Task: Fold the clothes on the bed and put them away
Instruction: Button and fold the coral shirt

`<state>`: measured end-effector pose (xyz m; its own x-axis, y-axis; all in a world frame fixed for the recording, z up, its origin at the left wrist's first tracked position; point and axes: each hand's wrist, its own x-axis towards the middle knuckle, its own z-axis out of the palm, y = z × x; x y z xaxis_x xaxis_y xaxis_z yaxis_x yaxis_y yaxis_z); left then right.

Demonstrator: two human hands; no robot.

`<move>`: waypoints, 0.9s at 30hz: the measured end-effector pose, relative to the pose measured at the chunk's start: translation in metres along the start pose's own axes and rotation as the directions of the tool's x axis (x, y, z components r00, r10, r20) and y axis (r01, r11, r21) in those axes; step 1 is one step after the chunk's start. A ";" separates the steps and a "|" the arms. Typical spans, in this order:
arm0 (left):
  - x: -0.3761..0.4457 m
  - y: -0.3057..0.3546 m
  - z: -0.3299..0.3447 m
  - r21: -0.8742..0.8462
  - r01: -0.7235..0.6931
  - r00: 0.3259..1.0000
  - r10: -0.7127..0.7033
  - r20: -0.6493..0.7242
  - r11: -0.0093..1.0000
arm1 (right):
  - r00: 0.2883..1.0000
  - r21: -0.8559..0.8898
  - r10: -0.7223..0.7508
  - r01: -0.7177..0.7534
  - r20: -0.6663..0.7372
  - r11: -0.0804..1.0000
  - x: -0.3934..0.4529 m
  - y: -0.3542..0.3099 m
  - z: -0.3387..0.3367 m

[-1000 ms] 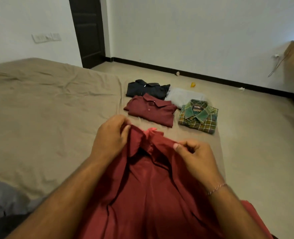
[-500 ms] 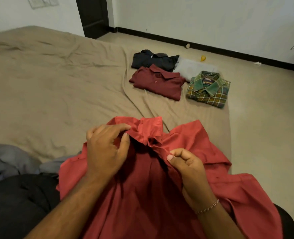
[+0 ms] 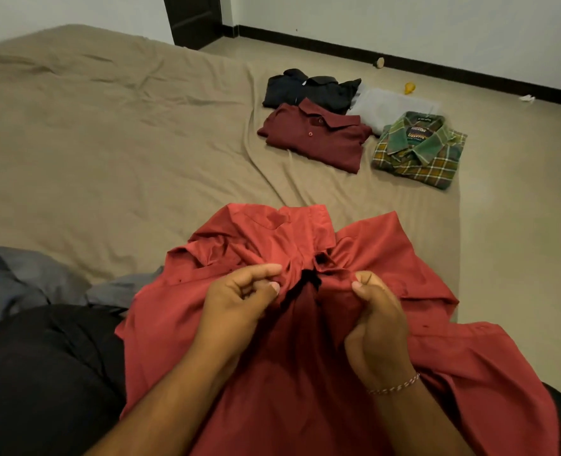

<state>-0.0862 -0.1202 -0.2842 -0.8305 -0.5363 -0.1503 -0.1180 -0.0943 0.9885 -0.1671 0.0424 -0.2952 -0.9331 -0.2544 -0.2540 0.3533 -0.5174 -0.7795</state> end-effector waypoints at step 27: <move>-0.012 -0.010 0.011 -0.215 0.128 0.991 -0.116 0.069 0.968 | 0.864 -0.626 -0.380 0.501 0.329 0.598 -0.017 0.020 0.001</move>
<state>-0.0806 -0.1035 -0.2919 -0.8468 -0.4627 -0.2624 -0.1038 -0.3401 0.9346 -0.1439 0.0352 -0.3055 -0.9188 -0.2926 0.2651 -0.2983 0.0745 -0.9516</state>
